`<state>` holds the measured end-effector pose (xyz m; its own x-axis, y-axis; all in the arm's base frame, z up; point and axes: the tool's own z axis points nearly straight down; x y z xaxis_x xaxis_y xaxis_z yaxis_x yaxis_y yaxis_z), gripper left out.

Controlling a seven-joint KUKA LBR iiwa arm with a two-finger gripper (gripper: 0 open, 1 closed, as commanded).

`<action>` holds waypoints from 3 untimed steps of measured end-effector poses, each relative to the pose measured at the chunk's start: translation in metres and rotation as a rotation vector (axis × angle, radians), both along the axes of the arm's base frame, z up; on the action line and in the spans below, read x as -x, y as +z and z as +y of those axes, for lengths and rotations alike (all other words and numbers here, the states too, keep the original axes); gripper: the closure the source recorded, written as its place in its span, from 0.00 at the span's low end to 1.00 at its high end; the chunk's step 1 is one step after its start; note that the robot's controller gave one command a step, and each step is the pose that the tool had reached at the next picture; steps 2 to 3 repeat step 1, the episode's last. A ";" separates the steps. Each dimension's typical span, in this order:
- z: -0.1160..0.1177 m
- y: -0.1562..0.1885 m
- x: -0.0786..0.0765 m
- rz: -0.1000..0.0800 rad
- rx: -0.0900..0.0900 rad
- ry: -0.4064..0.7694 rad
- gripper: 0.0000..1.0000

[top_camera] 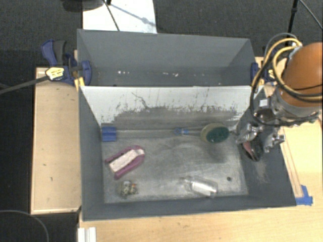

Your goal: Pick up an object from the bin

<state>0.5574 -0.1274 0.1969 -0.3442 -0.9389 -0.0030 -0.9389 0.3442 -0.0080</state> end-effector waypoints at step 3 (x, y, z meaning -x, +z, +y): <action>0.001 0.085 0.012 -0.001 0.001 -0.026 1.00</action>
Offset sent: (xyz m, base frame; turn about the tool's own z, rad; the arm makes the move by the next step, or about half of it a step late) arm -0.0133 0.0007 0.0799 0.0172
